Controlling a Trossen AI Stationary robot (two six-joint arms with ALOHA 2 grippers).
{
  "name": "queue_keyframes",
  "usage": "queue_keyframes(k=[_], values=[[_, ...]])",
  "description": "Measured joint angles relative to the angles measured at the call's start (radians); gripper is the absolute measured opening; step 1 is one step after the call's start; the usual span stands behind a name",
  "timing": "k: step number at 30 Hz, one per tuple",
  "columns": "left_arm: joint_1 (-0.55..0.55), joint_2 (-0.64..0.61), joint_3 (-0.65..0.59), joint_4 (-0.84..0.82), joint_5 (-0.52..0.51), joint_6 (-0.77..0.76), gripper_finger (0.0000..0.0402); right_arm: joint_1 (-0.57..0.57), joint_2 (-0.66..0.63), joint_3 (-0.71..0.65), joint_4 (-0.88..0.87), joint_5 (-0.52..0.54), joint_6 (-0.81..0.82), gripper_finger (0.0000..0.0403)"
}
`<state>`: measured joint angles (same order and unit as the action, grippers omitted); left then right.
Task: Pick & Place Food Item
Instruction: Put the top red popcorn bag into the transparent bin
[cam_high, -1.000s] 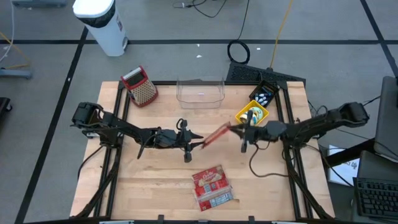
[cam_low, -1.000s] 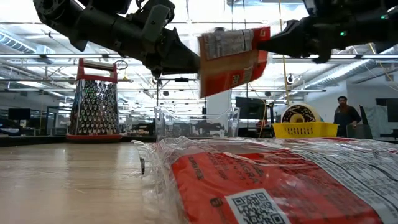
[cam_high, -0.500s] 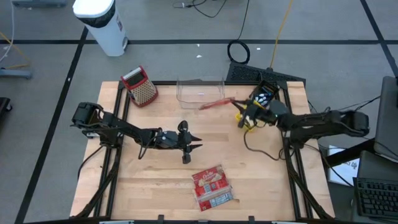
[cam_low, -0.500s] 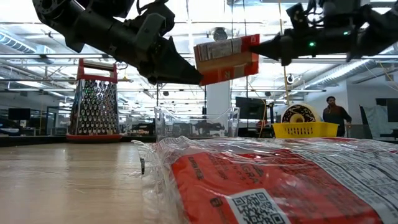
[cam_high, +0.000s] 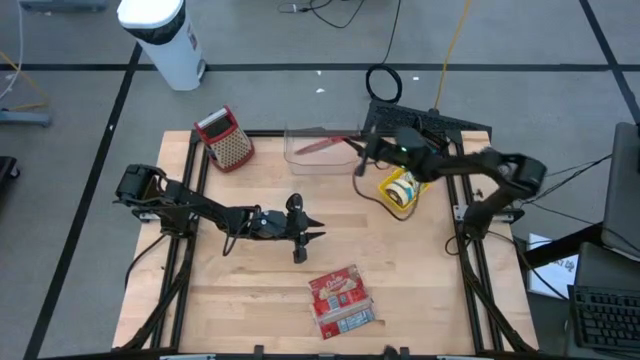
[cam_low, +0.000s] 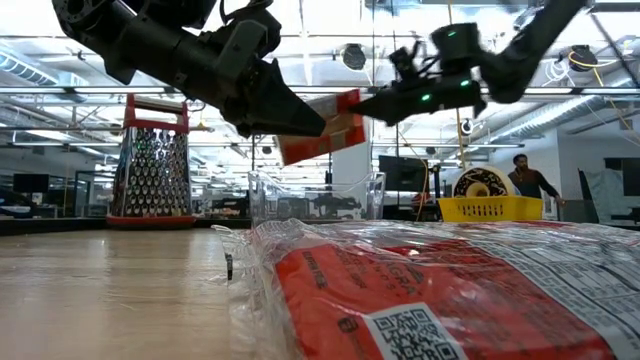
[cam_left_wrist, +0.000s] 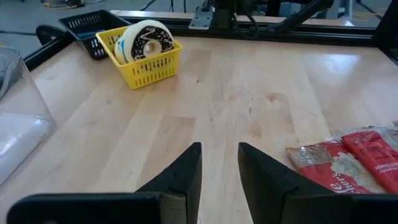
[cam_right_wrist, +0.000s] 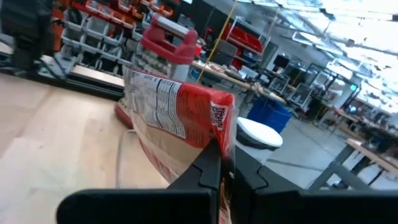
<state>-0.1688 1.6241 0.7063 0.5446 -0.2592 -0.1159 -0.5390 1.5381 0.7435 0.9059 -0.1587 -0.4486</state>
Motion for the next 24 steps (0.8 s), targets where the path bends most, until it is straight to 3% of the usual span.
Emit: queue_keyframes(k=[8,15,24], values=[[0.0,0.0,0.0,-0.004,0.0,-0.019,0.0104,-0.071,0.245,0.137,0.002,0.001,0.07,0.0],[0.0,0.0,0.0,-0.004,0.0,-0.019,0.0104,-0.084,0.32,0.14,0.009,0.026,0.067,0.0003],[0.001,0.0,0.0,-0.004,-0.001,0.002,0.0104,-0.074,0.321,0.141,0.003,0.027,0.071,0.0085]])
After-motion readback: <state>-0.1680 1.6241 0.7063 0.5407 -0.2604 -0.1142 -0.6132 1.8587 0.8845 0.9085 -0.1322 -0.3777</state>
